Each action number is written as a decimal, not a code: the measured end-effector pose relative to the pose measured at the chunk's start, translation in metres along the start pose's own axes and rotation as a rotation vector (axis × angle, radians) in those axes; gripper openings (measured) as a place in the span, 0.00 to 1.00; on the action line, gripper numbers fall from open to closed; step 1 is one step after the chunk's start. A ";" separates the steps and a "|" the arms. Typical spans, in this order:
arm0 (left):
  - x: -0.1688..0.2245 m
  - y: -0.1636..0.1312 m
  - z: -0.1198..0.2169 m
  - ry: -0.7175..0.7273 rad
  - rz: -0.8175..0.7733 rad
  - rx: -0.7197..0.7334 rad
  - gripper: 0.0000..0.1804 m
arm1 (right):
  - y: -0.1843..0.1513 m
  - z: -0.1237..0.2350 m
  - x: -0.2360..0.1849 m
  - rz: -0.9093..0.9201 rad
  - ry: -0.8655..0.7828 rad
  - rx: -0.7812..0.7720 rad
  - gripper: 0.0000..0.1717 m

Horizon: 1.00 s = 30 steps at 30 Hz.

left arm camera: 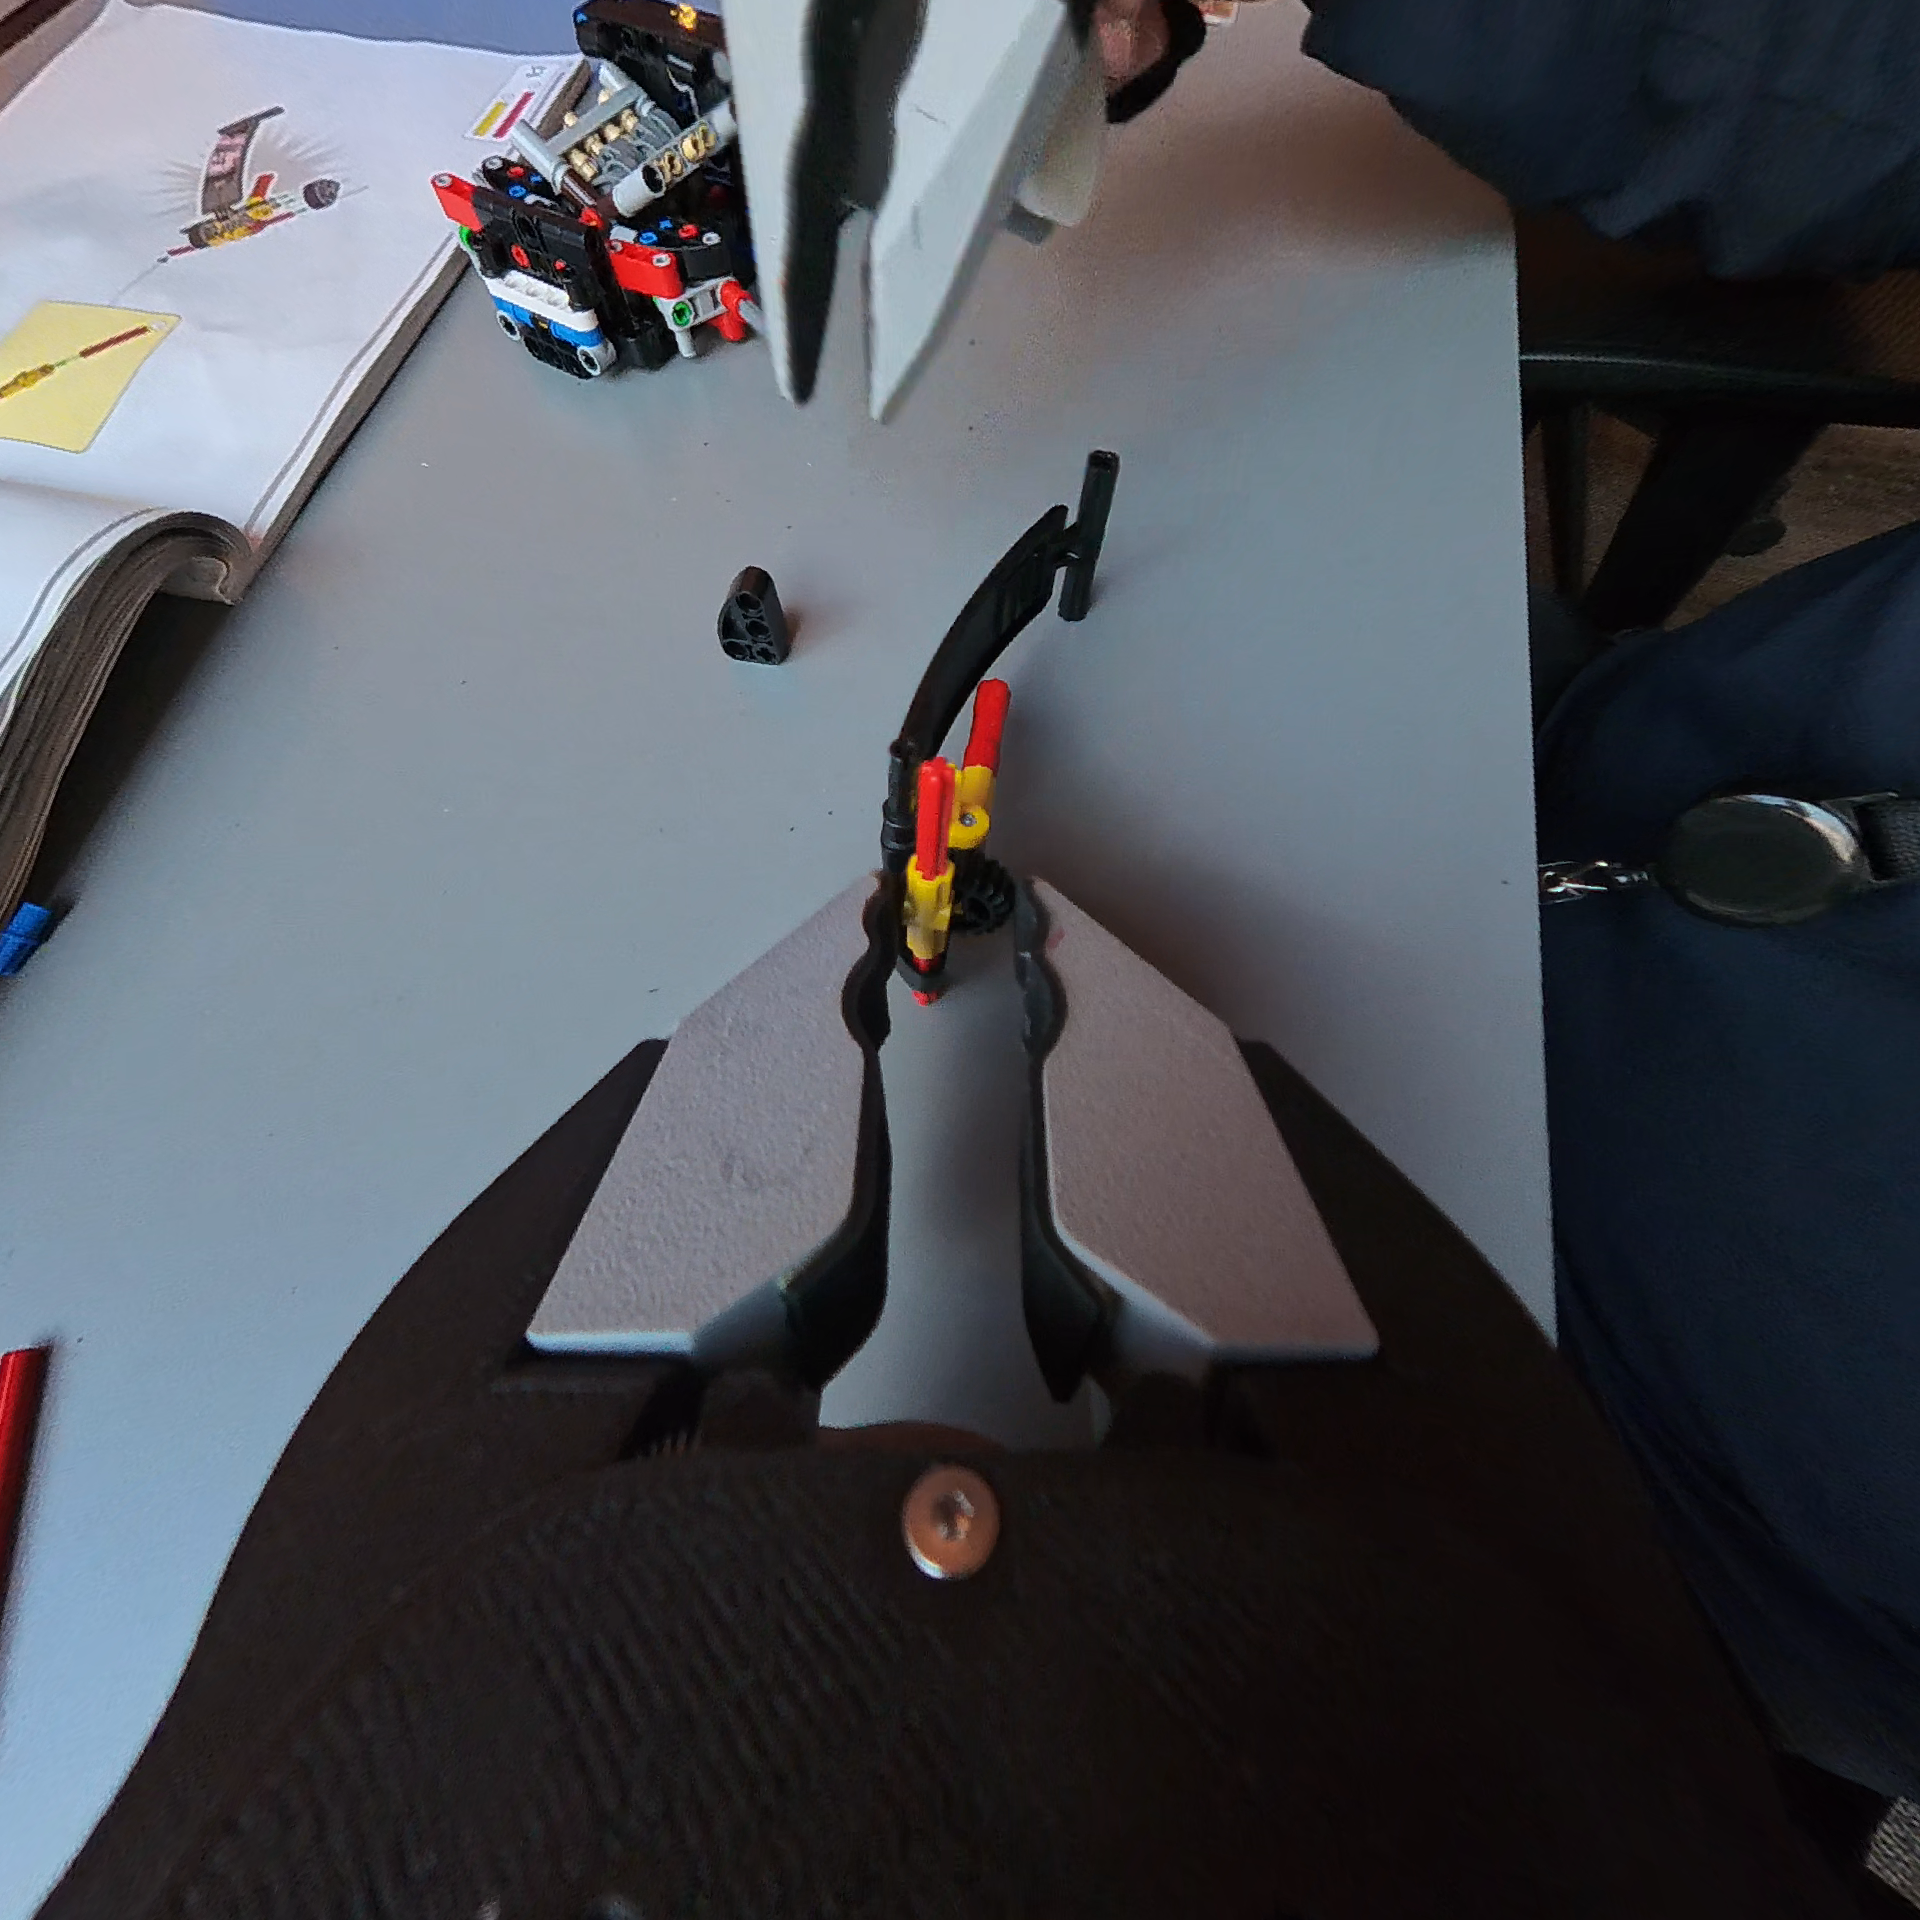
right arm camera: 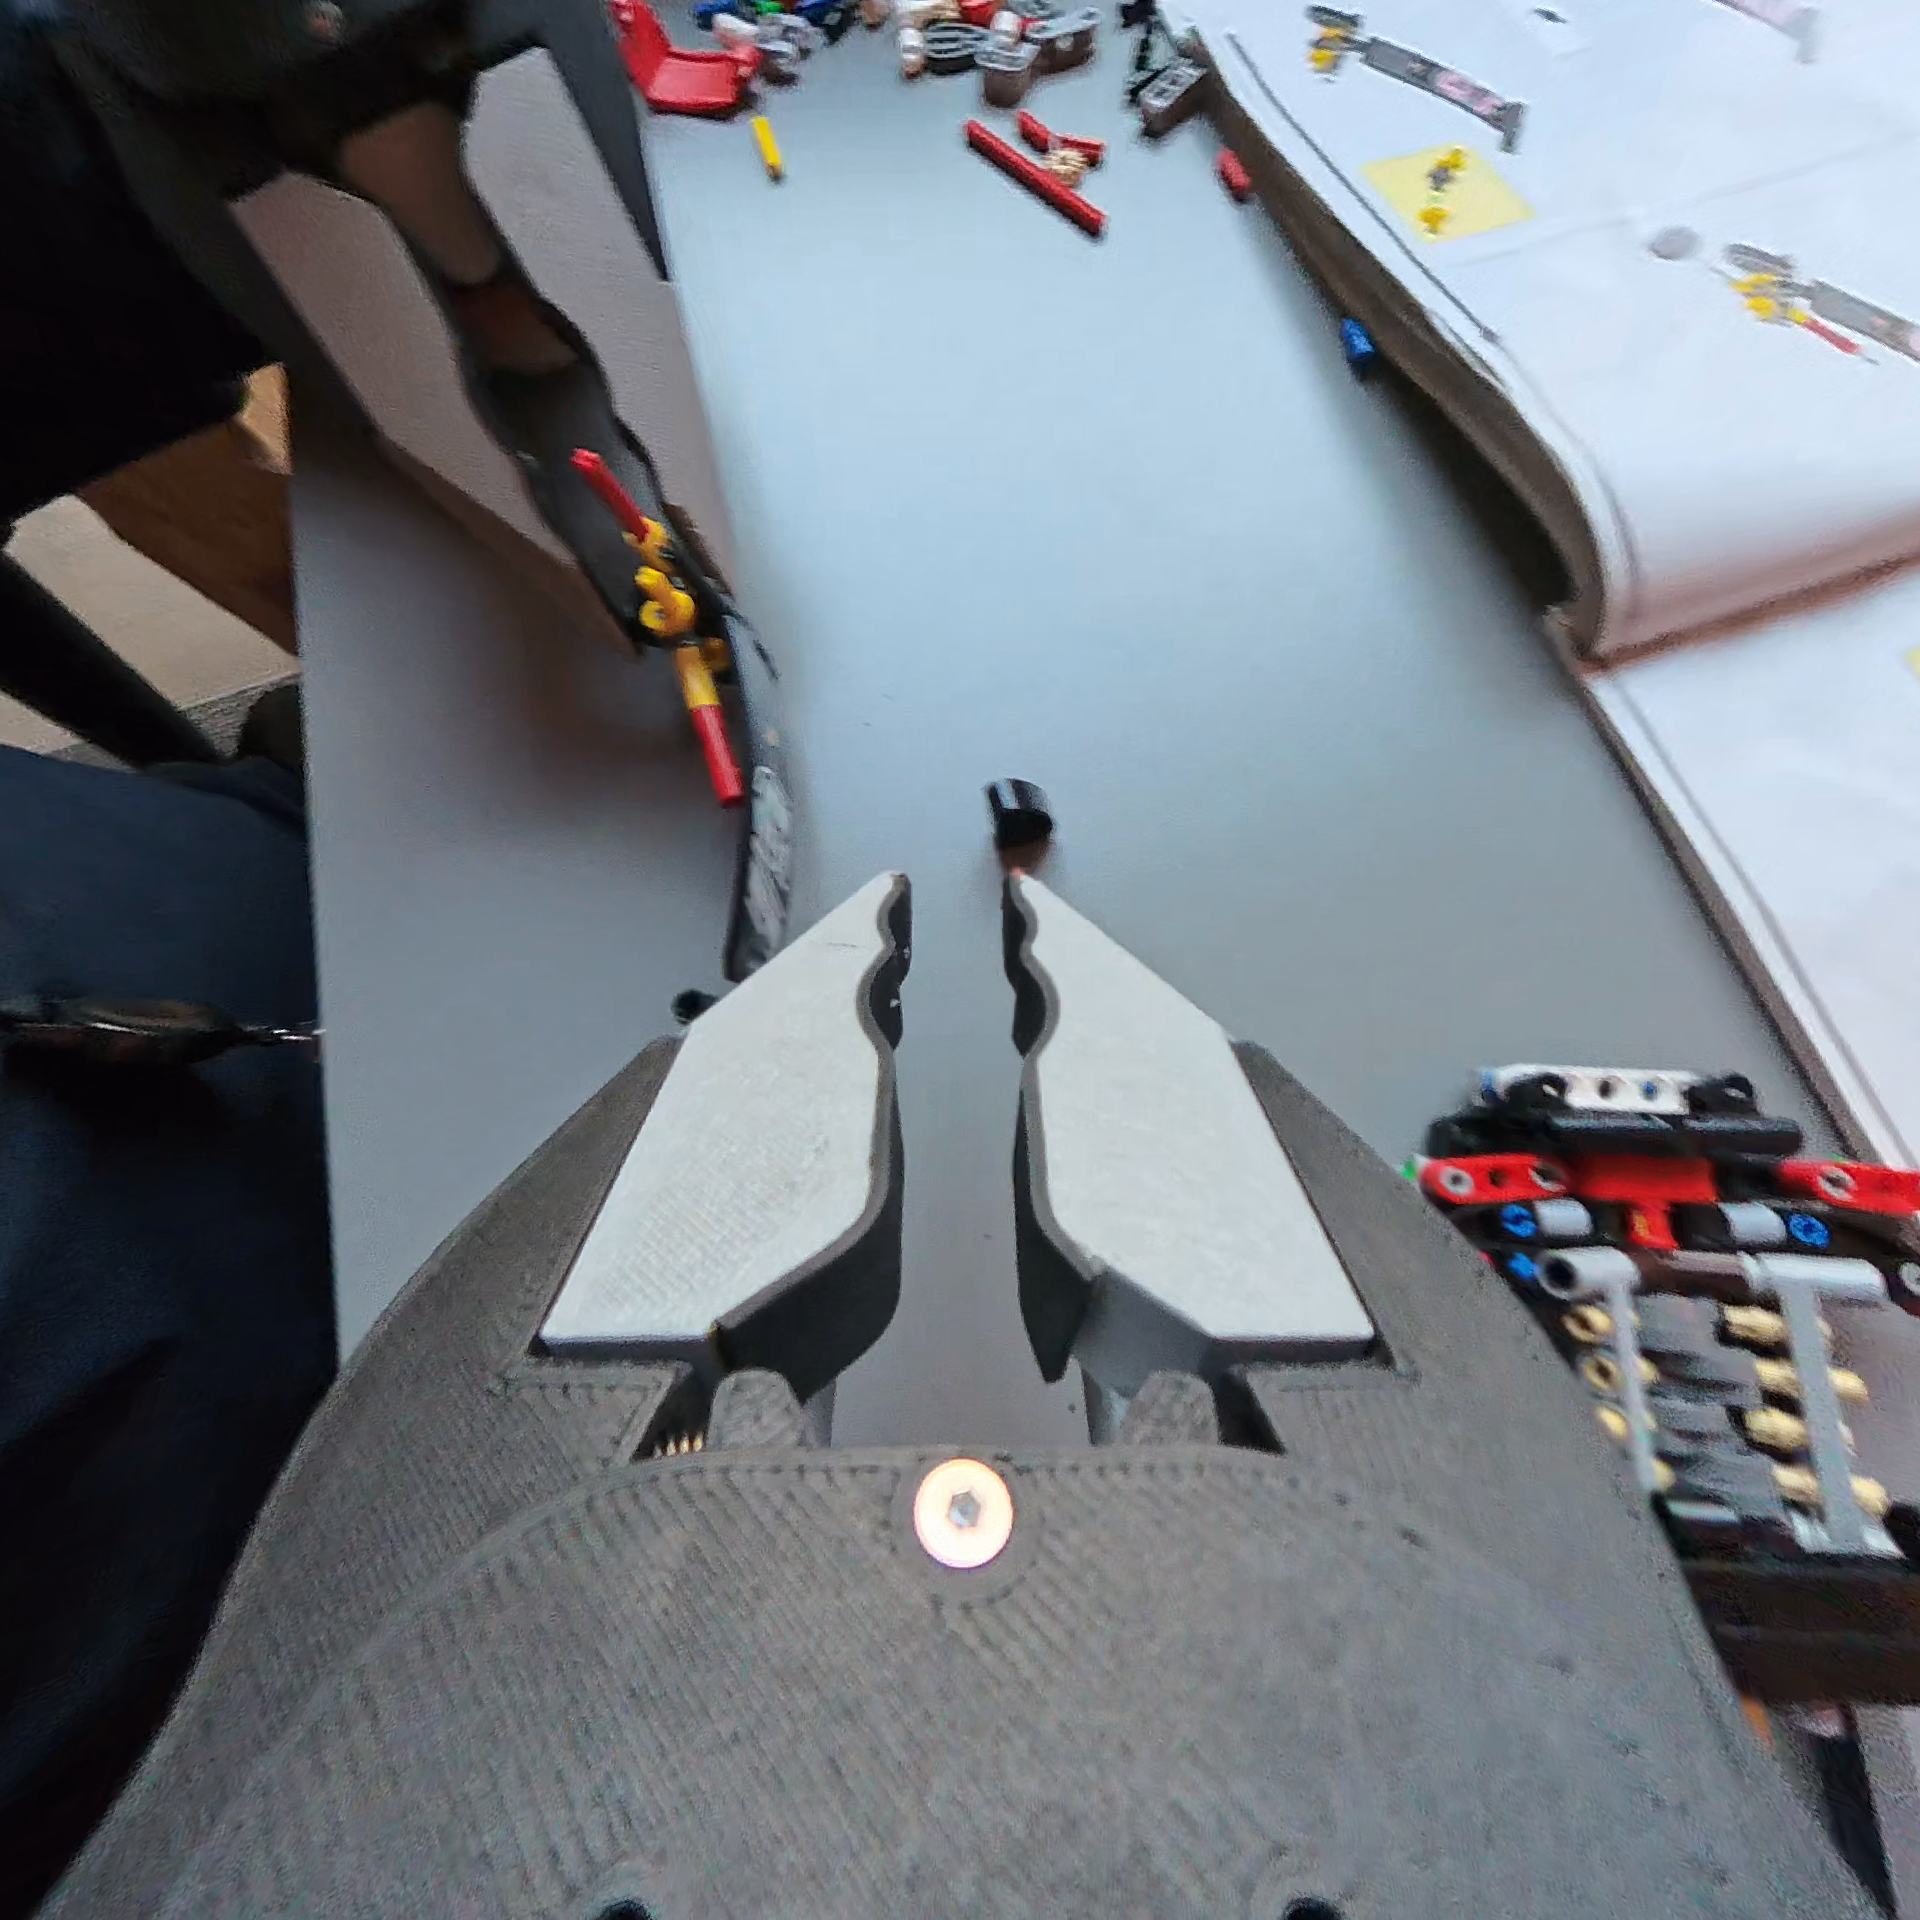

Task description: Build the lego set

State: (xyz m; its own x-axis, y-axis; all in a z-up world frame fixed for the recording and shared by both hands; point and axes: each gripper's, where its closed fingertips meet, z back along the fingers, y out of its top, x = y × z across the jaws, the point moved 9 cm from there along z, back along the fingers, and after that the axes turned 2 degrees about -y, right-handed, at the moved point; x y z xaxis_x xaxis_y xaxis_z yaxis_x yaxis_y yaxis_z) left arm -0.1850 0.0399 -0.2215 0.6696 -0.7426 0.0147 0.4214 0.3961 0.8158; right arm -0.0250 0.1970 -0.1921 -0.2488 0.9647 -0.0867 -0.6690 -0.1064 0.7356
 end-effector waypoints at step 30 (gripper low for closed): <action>-0.006 0.000 0.003 -0.026 0.066 0.032 0.11 | -0.002 -0.052 0.013 0.236 0.072 -0.104 0.08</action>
State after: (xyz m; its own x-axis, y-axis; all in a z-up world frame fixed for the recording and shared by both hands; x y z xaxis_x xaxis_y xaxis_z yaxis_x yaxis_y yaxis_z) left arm -0.1910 0.0431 -0.2203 0.6792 -0.7291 0.0839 0.3564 0.4275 0.8308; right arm -0.0632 0.1972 -0.2295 -0.4531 0.8910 0.0285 -0.6543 -0.3542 0.6681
